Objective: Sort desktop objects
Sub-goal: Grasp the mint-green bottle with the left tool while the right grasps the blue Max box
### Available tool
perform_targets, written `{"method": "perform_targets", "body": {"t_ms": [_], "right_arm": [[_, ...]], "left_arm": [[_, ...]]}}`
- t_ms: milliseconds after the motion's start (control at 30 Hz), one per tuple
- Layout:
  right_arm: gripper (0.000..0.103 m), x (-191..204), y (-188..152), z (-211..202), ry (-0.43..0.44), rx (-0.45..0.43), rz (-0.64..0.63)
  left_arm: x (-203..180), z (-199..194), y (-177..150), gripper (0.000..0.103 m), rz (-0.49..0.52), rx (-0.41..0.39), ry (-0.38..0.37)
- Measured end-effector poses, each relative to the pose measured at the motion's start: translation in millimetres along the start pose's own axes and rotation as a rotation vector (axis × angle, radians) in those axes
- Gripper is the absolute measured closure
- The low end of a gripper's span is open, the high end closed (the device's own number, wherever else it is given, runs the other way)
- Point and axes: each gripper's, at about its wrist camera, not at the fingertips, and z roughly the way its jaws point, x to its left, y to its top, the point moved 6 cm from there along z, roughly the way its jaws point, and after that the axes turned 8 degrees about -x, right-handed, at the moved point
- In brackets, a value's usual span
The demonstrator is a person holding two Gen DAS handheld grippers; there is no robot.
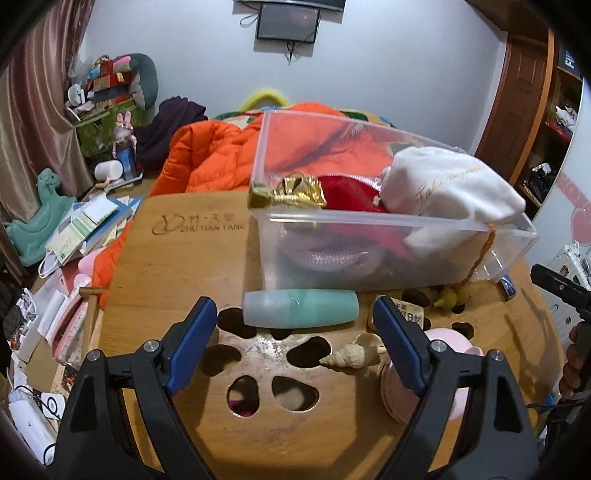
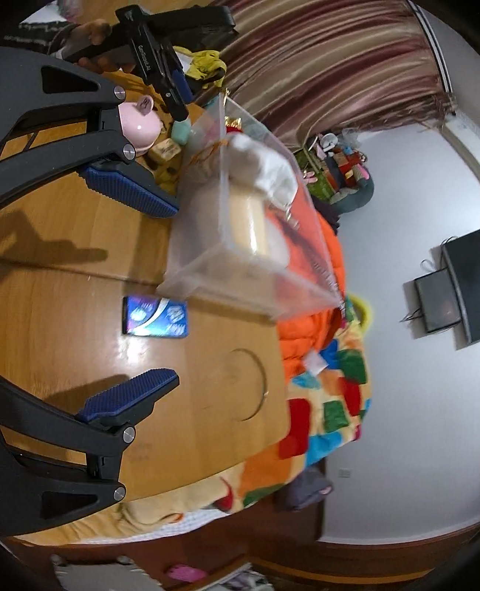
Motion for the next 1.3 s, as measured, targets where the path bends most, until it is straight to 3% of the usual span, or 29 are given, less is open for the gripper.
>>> {"method": "perform_targets", "body": {"t_ms": [200,333,433,533,700,1000,1067,1133,1300], "right_arm": [[0.021,-11,-8,12,-0.043,0.049,-0.002],[0.022,-6,-12,23,-0.114,0.073,-0.087],[0.028,-6,-11,25,-0.155,0.059,-0.111],[0.037,-6,-15,29,-0.154,0.088,-0.120],[0.038,-3,-18,30,-0.195,0.096,-0.182],[0.039,-1,-16,29,-0.189,0.098,-0.196],[0.042,-1,-16,29,-0.196,0.096,-0.208],[0.052,2,-17,28,-0.203,0.097,-0.233],[0.054,2,-18,29,-0.204,0.099,-0.250]], "left_arm": [[-5,4,0,0.016,-0.006,0.017,-0.022],[-6,4,0,0.016,-0.008,0.016,-0.018],[-11,2,1,0.016,0.010,0.008,-0.026],[-17,4,1,0.014,0.023,0.016,-0.030],[-15,6,2,0.013,0.010,0.020,-0.019],[0,7,-4,0.014,-0.023,0.052,0.032],[1,7,-5,0.013,-0.018,0.051,0.050],[2,8,-5,0.013,-0.010,0.053,0.073],[0,10,-7,0.013,0.006,0.058,0.088]]}}
